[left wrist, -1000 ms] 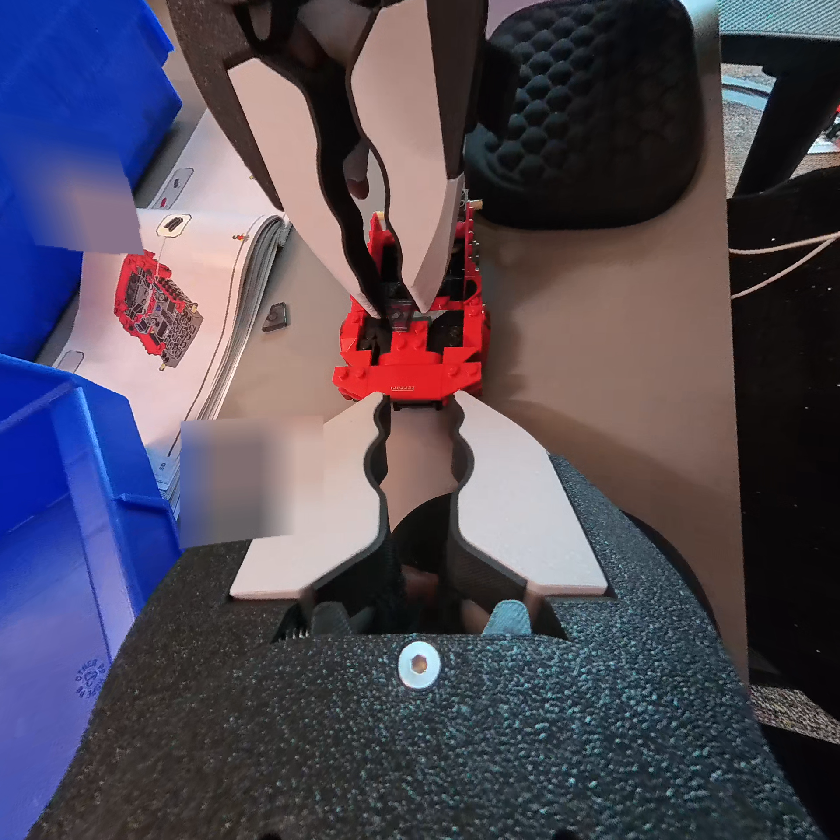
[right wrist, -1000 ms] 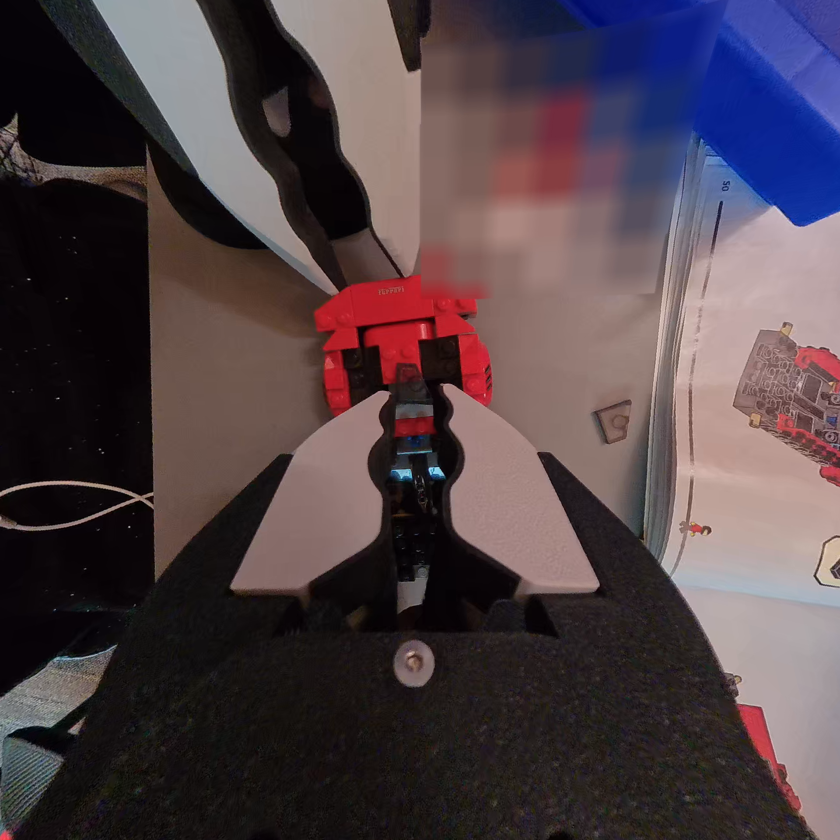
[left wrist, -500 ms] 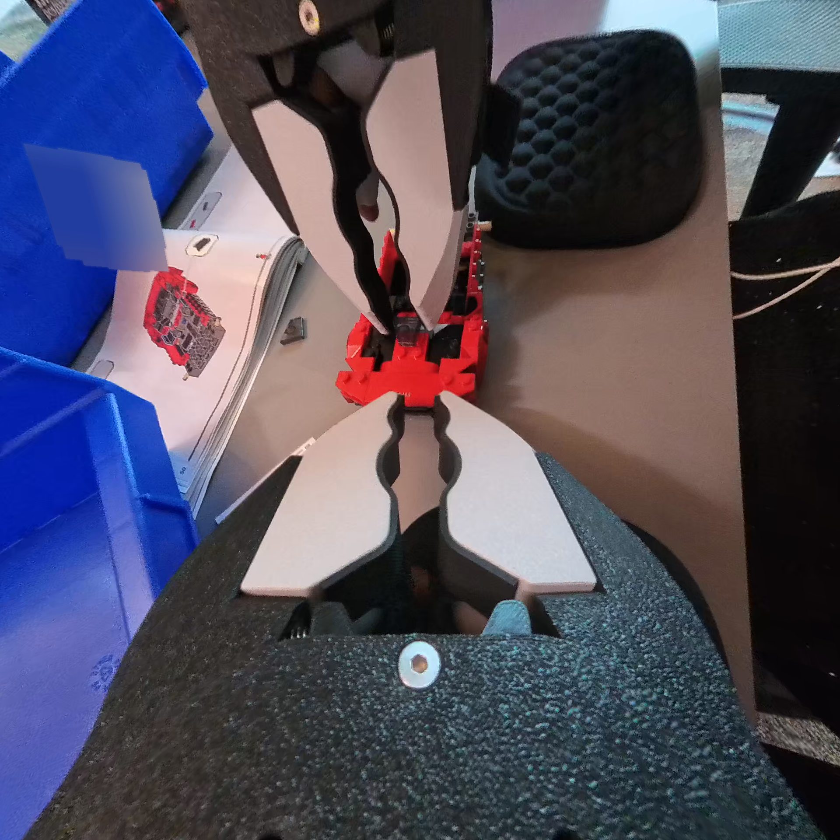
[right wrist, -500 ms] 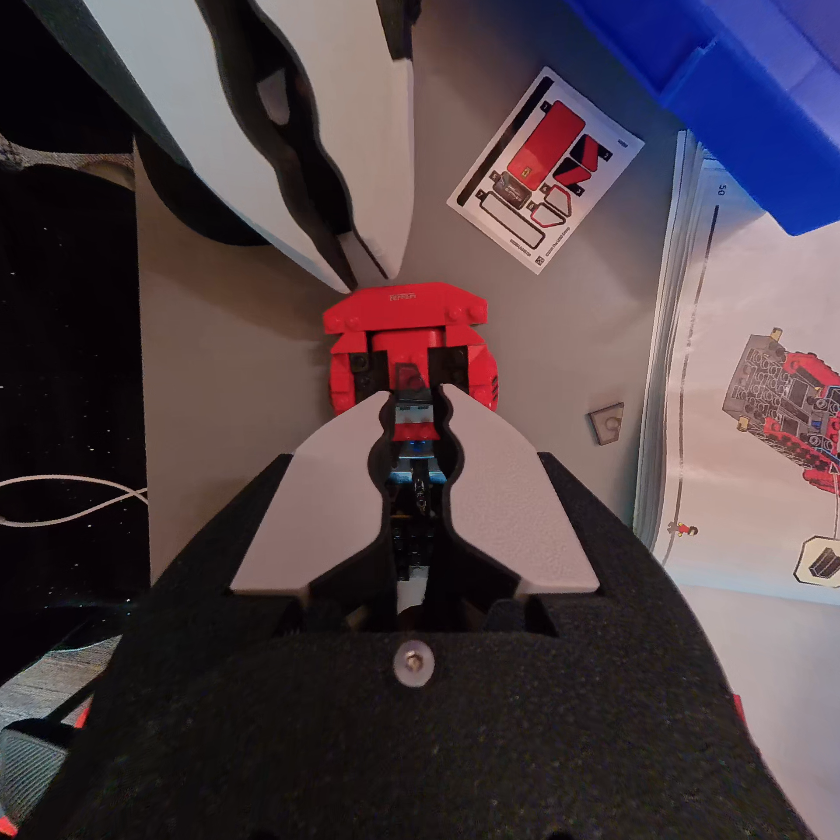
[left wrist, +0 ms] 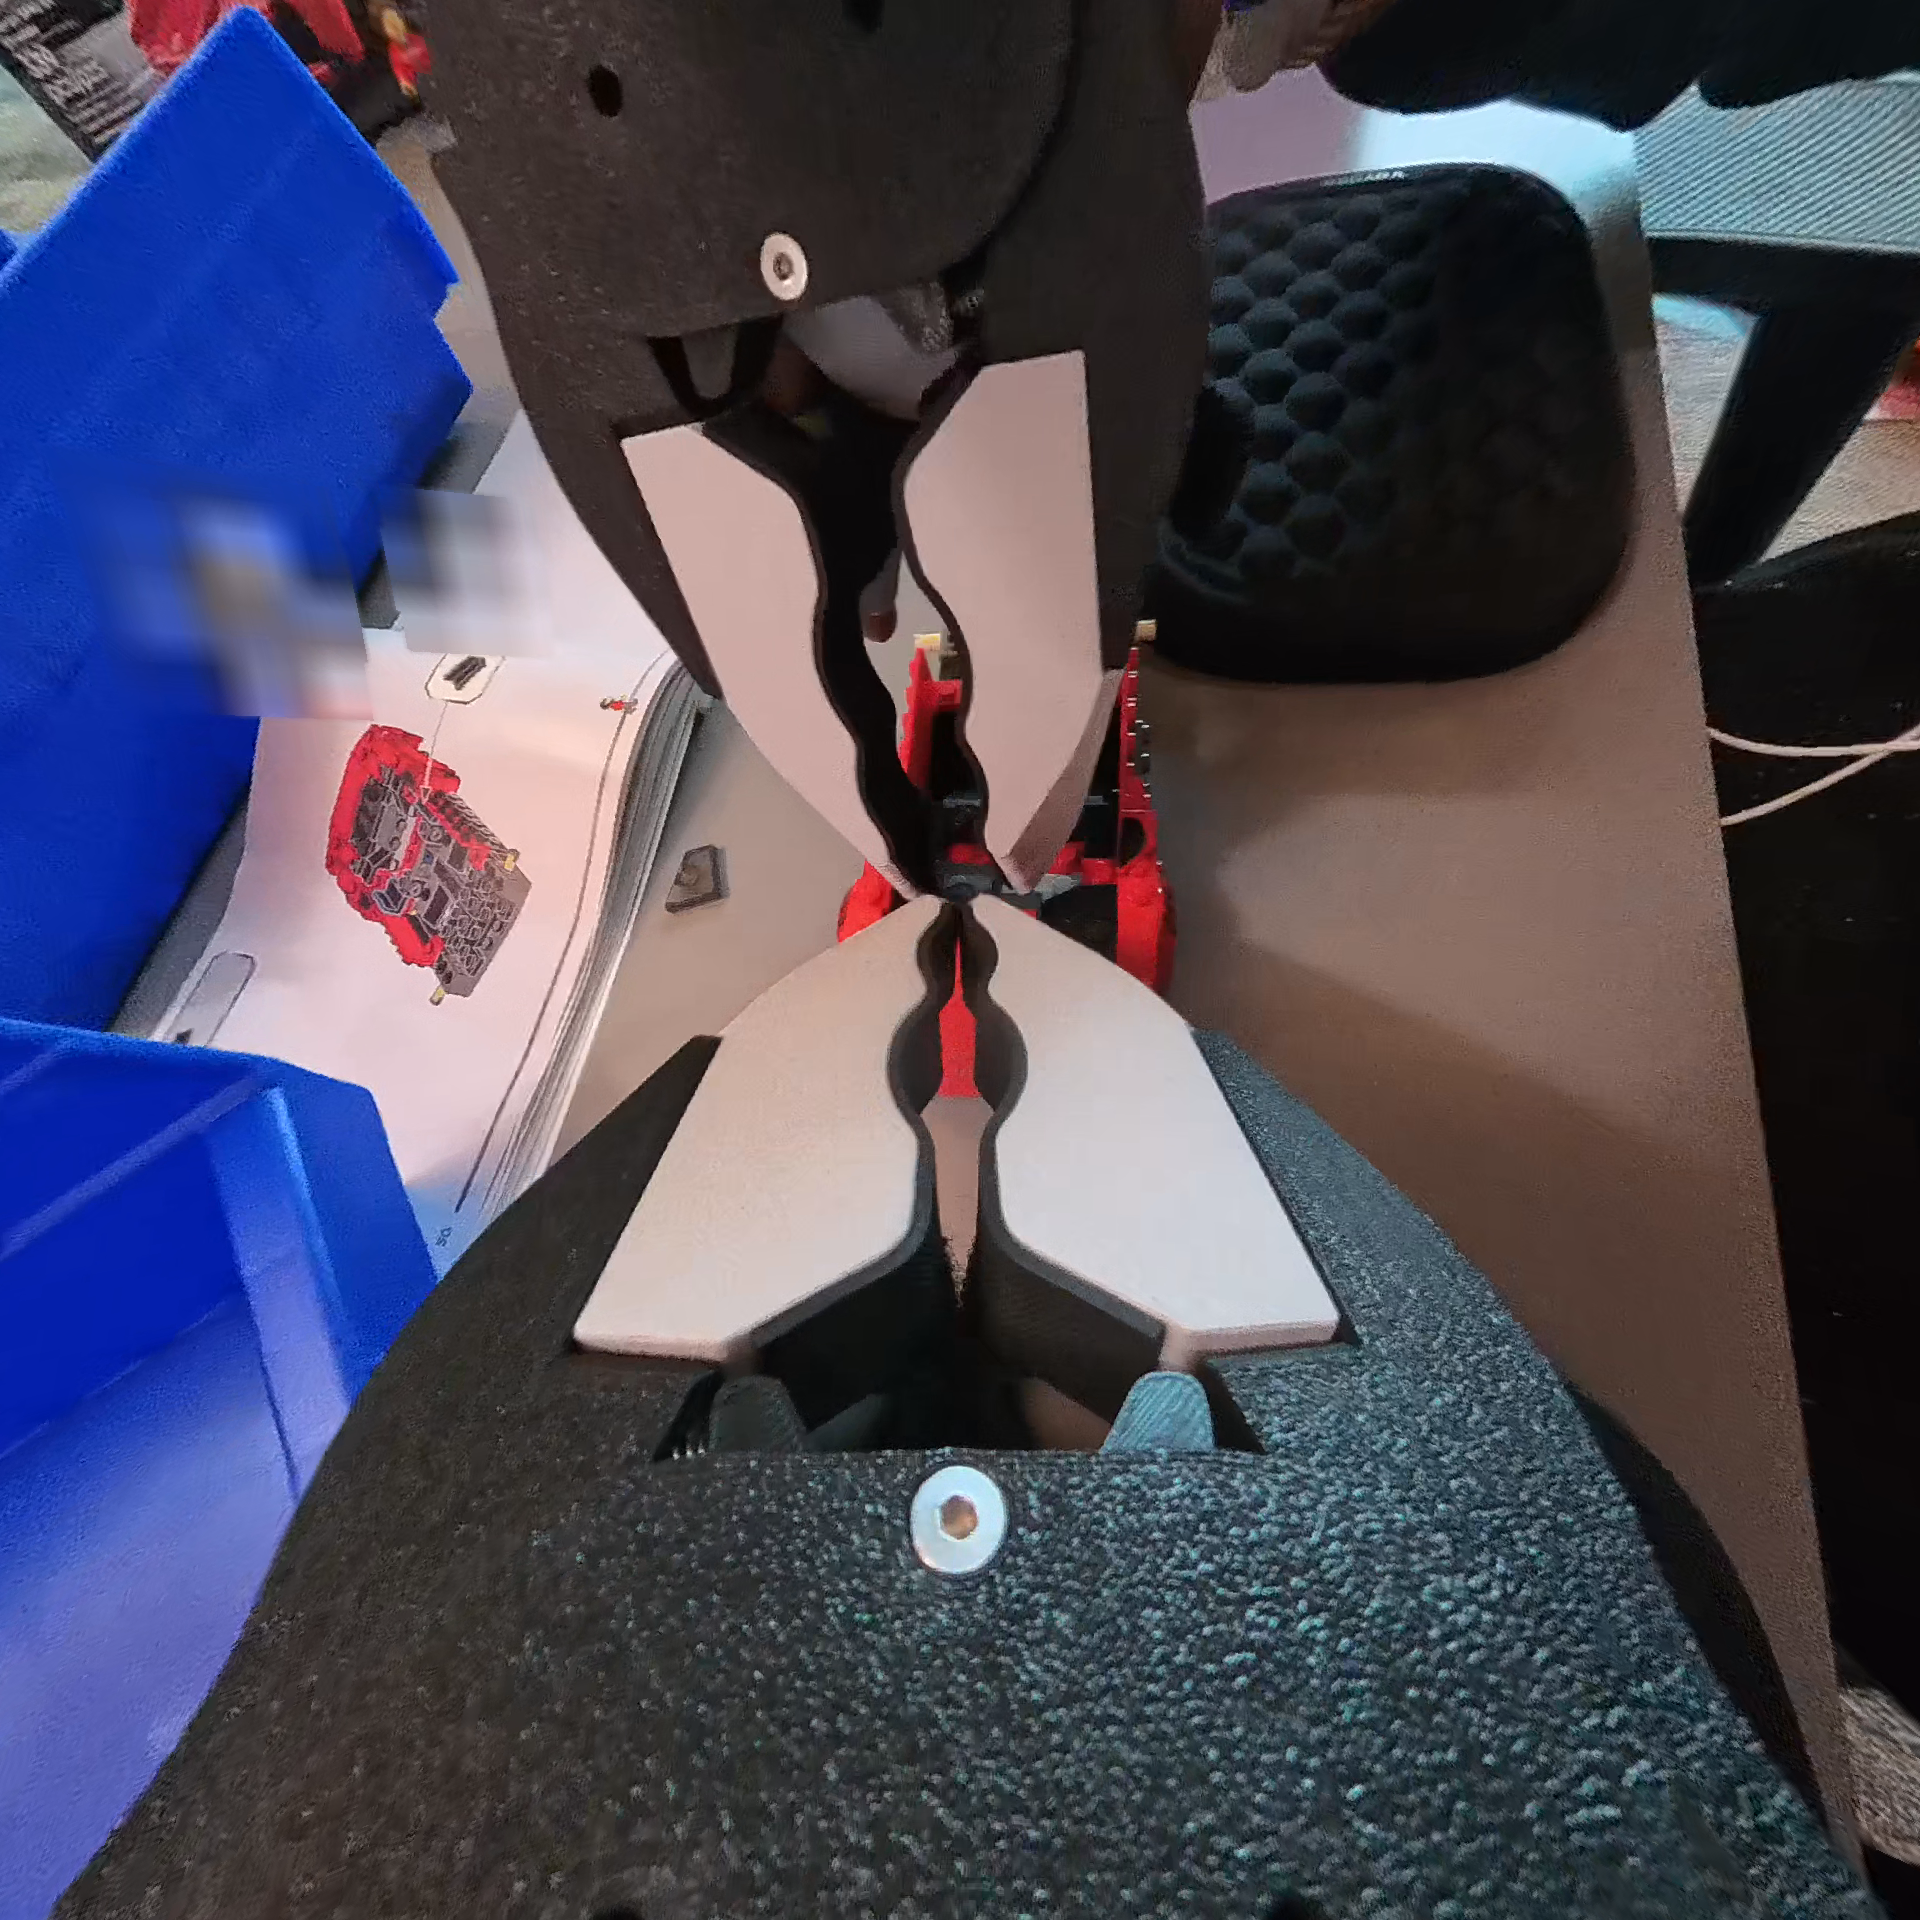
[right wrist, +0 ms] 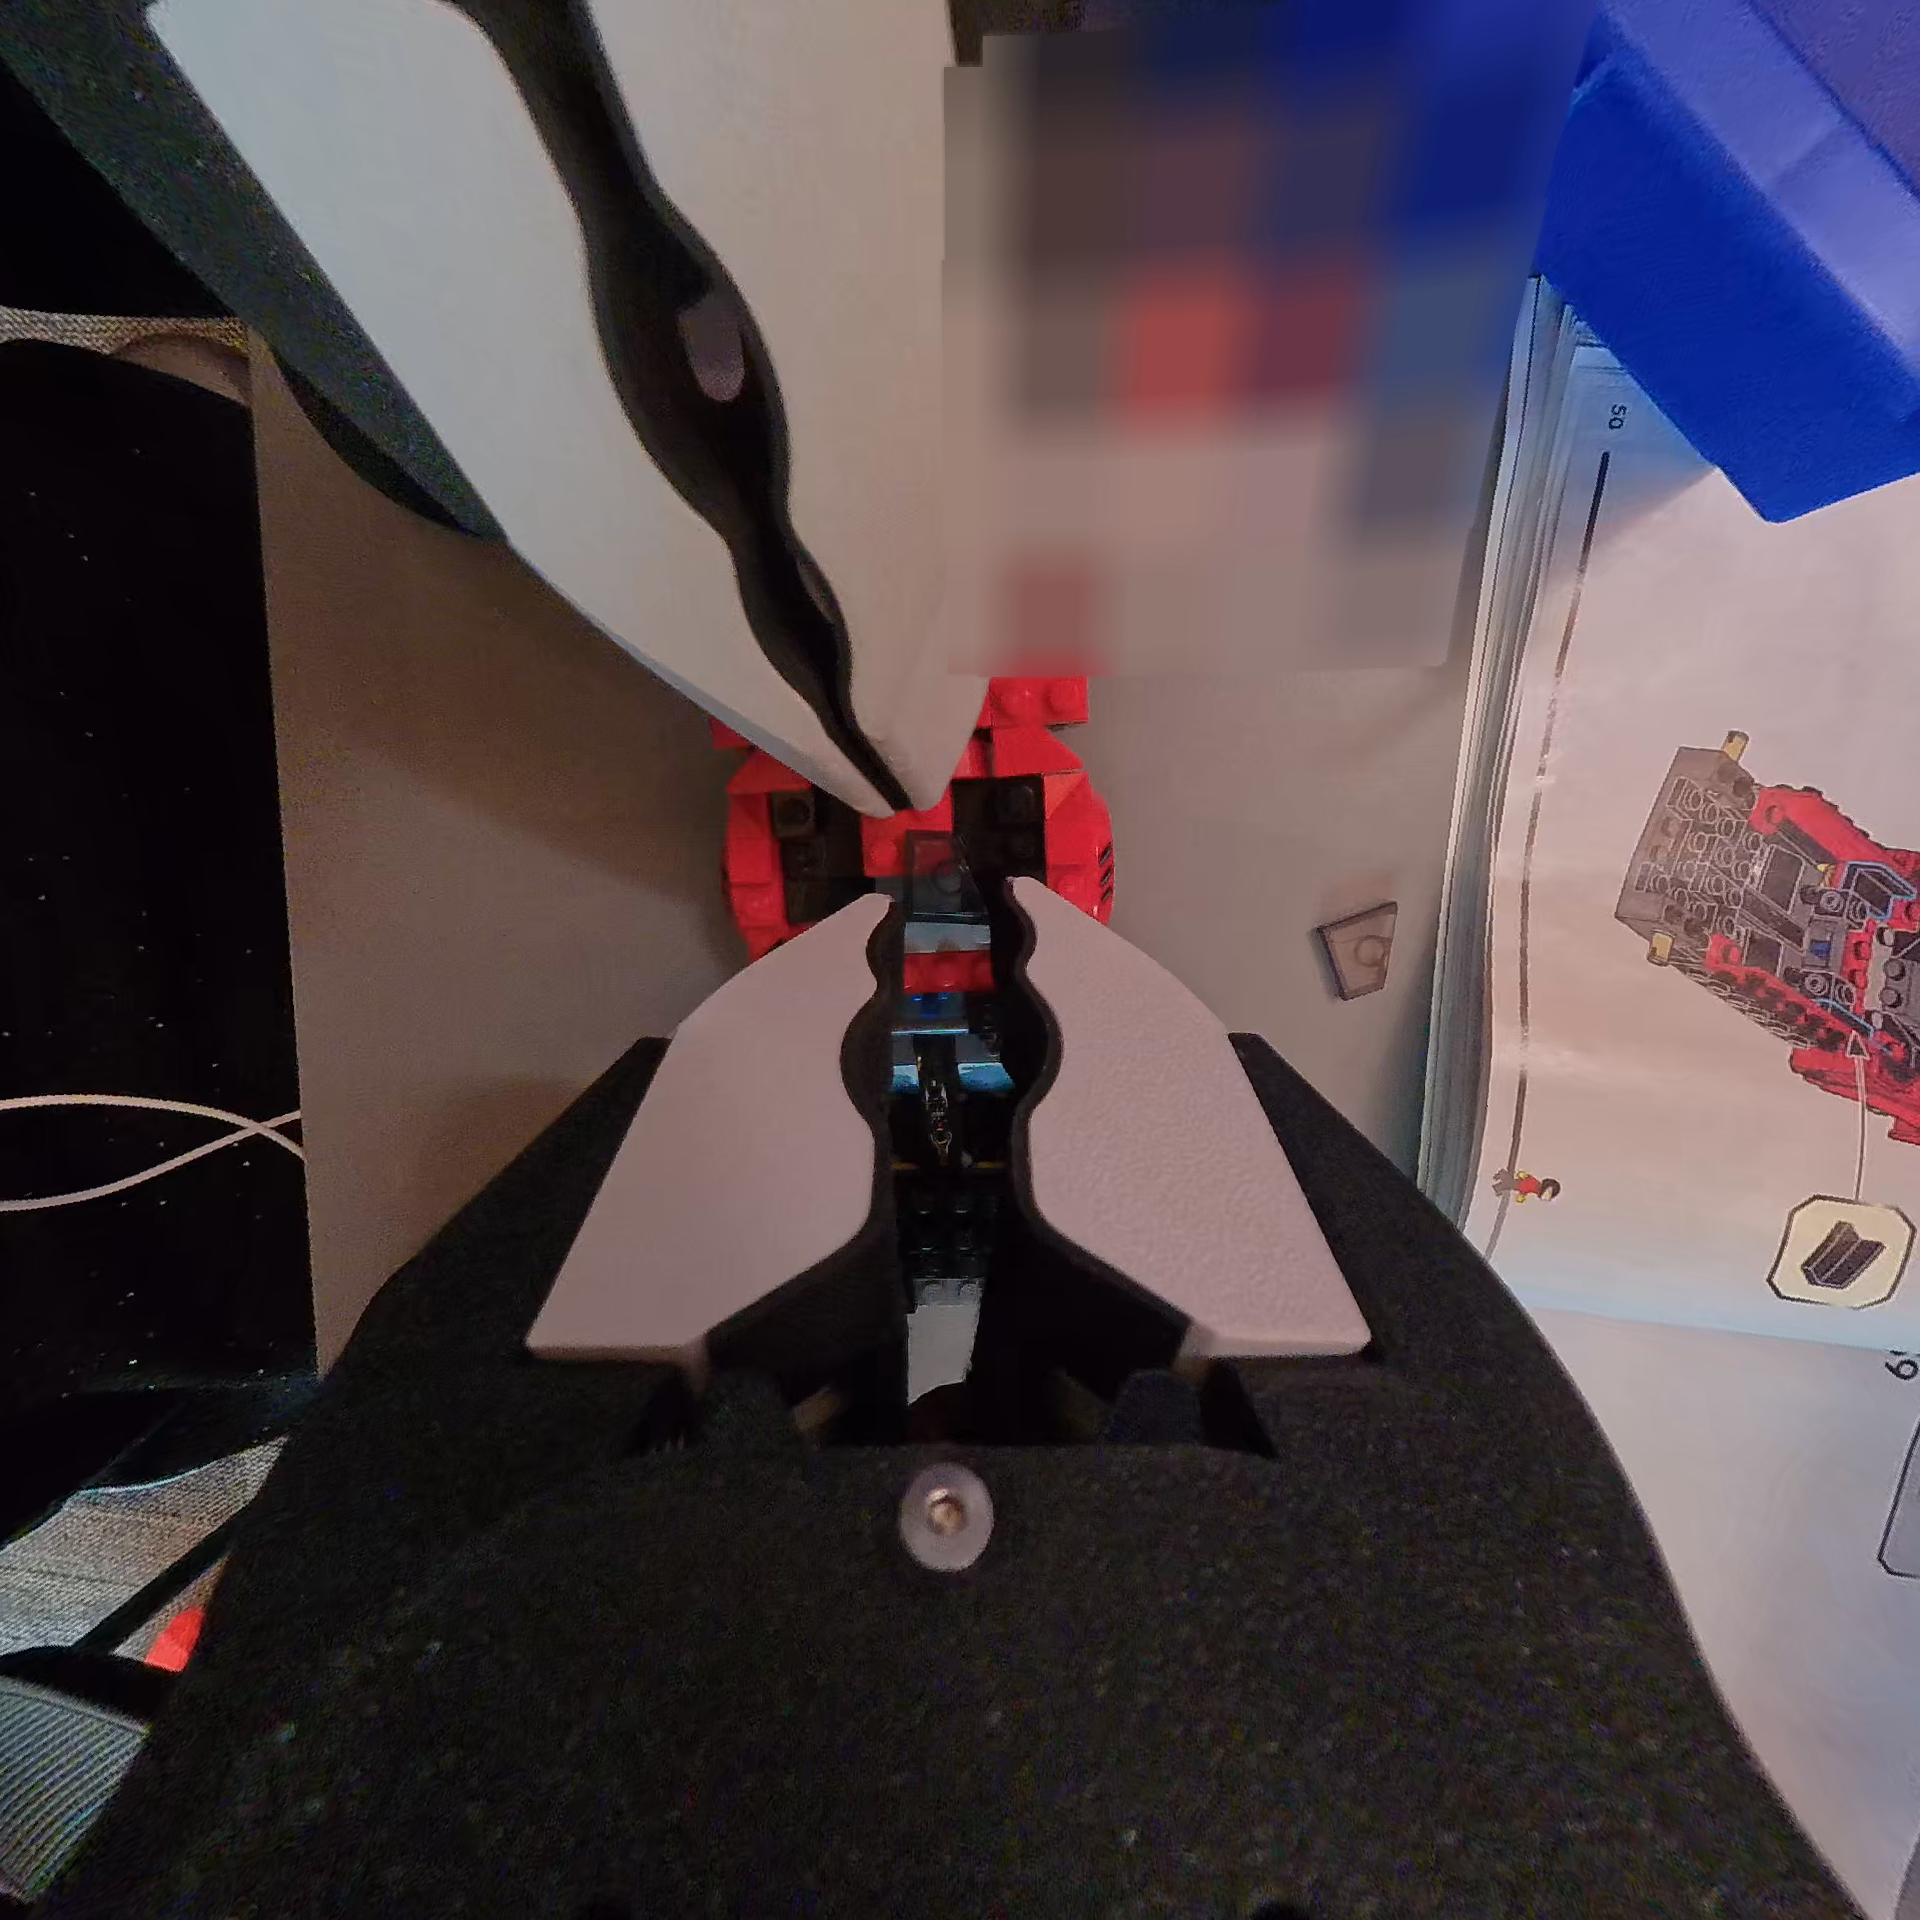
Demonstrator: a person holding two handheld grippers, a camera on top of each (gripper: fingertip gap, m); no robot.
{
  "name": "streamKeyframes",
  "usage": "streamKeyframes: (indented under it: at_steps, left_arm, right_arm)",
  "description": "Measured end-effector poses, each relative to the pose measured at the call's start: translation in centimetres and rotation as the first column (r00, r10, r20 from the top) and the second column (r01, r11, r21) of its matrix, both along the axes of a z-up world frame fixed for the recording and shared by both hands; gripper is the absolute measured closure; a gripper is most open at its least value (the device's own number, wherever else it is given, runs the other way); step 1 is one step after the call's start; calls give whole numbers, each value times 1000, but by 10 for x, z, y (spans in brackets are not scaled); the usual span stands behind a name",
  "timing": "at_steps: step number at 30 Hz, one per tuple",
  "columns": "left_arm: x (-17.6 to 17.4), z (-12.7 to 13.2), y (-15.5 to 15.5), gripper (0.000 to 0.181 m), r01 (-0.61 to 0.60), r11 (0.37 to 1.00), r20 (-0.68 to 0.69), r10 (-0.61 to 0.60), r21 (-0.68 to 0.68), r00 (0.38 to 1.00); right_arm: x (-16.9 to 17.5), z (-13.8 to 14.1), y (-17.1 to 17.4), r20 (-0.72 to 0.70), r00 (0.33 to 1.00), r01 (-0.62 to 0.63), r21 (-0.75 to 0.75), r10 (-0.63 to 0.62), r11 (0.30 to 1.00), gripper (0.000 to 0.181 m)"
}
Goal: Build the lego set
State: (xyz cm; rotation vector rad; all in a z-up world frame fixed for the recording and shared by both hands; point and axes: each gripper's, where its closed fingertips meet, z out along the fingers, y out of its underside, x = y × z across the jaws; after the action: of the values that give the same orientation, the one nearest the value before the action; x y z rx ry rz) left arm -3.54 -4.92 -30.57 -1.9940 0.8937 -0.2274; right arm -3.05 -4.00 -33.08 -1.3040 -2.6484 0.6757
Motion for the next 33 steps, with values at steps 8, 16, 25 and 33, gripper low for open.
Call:
streamKeyframes:
  at_steps: [8, 16, 25, 33]
  left_arm:
    - [3, -12, 4, 181, 21, 998, -42, -24, -52, 999]
    - [0, -5, 6, 181, 11, 1000, -9, -11, -28, 1000]
    - [2, -13, 5, 181, 25, 997, -27, -27, -71, 999]
    - [0, -16, 4, 181, 24, 997, -62, -28, -78, 998]
  right_arm:
    - [0, 1, 1, -6, 1000, -2, -2, 2, 1000, 166]
    - [0, 0, 0, -5, 1000, -4, 2, 4, 1000, 166]
    - [-1, 1, -1, -10, 1000, -4, 4, 4, 1000, 166]
    - [0, 0, 0, -12, 1000, -6, 8, 6, 1000, 166]
